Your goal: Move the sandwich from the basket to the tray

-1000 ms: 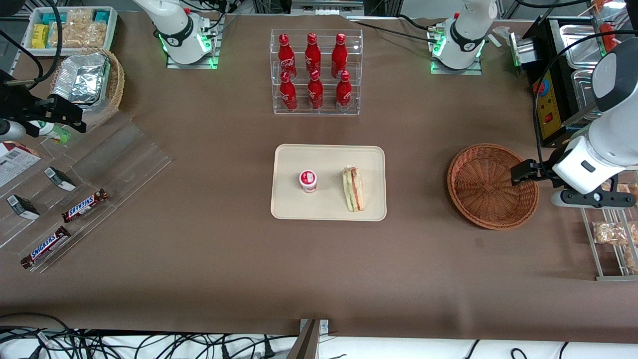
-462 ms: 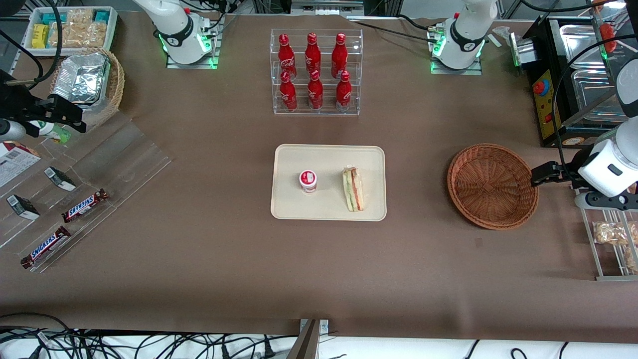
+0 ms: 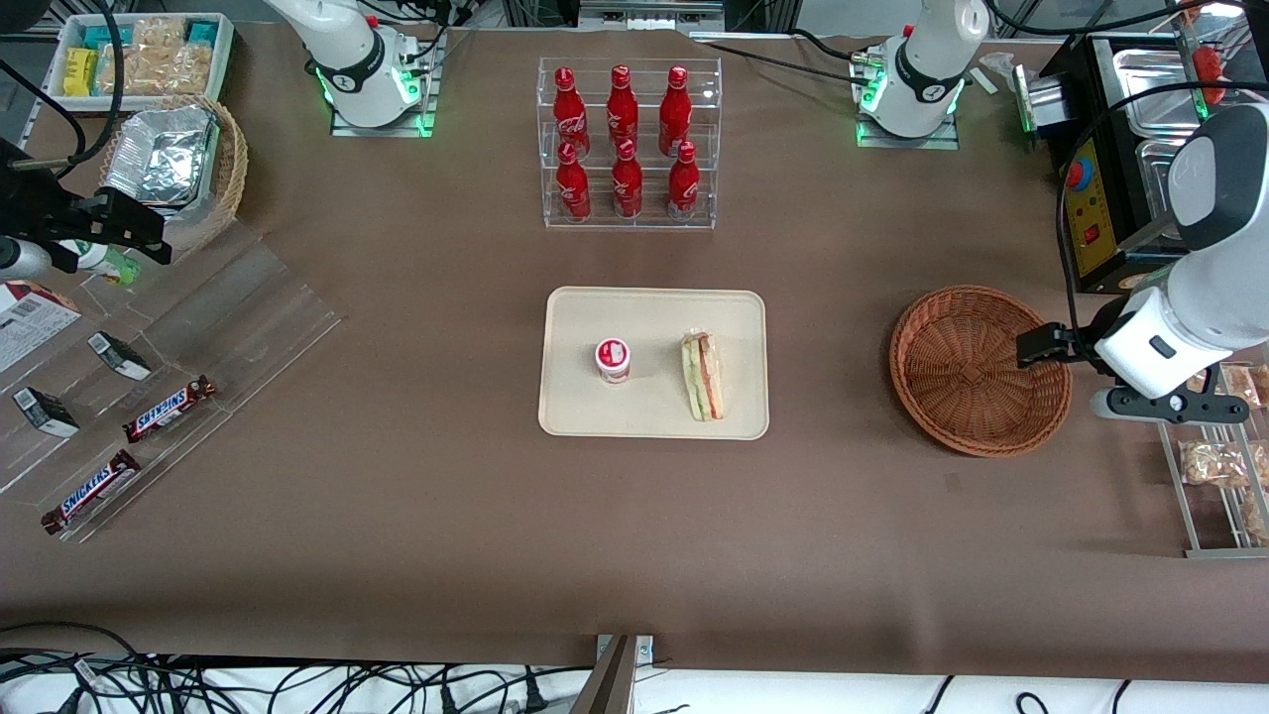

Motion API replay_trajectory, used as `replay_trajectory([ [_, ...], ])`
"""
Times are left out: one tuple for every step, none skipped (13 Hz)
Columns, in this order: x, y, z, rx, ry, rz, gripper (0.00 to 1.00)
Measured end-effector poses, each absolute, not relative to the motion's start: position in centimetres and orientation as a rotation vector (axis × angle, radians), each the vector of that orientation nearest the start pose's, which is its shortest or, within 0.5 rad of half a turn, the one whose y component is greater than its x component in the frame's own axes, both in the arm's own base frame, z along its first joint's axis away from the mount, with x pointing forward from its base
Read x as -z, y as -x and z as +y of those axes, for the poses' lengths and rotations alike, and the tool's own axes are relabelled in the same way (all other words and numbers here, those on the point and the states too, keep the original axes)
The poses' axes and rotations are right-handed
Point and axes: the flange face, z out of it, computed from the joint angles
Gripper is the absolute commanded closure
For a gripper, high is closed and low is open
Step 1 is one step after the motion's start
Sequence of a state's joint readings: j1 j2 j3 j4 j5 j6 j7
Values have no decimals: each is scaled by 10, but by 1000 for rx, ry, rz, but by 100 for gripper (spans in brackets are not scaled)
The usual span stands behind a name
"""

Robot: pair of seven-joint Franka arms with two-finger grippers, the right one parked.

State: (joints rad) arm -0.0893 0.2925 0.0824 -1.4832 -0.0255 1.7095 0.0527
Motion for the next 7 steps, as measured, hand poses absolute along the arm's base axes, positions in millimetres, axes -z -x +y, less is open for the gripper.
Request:
replay_trajectory([
  [-507, -641, -11, -100, 3143, 95, 0],
  [-510, -640, -9, -97, 3144, 96, 0],
  [-510, -640, -8, -97, 3144, 97, 0],
  [-510, -640, -7, -99, 3143, 94, 0],
  [-510, -640, -5, -99, 3143, 92, 0],
  [-510, -640, -4, -100, 3143, 89, 0],
  [-510, -640, -4, -99, 3142, 87, 0],
])
